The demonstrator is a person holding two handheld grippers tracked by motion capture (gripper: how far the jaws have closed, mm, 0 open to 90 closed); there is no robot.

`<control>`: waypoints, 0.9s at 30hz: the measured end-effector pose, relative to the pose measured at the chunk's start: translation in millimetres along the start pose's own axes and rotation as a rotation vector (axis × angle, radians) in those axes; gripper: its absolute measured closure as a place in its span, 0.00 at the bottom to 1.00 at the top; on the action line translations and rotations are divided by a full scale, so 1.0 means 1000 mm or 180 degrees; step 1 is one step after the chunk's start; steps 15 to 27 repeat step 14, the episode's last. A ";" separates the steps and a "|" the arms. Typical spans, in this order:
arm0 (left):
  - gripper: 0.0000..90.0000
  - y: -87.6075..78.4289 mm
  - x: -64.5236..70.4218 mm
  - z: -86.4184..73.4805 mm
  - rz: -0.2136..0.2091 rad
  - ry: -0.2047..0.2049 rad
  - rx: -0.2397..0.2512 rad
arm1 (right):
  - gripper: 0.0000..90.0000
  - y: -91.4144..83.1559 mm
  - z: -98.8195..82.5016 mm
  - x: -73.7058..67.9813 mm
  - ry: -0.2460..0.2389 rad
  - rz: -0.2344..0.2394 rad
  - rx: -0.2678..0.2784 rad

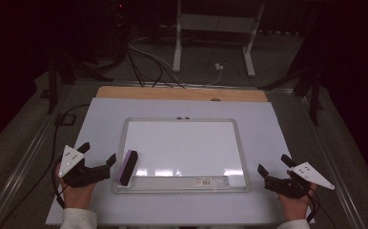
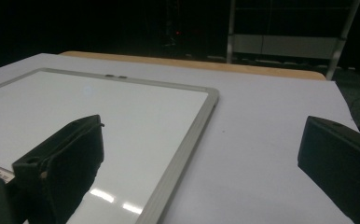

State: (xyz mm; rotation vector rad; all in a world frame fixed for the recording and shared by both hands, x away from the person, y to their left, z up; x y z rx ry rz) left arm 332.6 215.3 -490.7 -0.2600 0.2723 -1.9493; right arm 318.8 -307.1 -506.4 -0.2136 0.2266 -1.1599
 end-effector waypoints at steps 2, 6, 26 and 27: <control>0.01 -0.001 -0.002 0.000 0.0005 -0.0002 0.0016 | 0.01 0.000 0.000 -0.001 -0.0023 0.0008 0.0004; 0.01 -0.001 -0.003 -0.001 0.0028 -0.0004 0.0022 | 0.01 0.000 0.000 0.000 -0.0034 0.0001 0.0011; 0.01 -0.003 -0.004 0.002 0.0069 0.0024 0.0046 | 0.01 0.000 0.000 0.001 -0.0054 -0.0016 0.0006; 0.01 -0.003 -0.004 0.002 0.0069 0.0024 0.0046 | 0.01 0.000 0.000 0.001 -0.0054 -0.0016 0.0006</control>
Point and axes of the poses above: each handheld gripper's, and its own axes: y roughly forward along the jaws, z roughly out of its top, x roughly to its right, the point moved 10 cm from there along y, roughly forward along the jaws
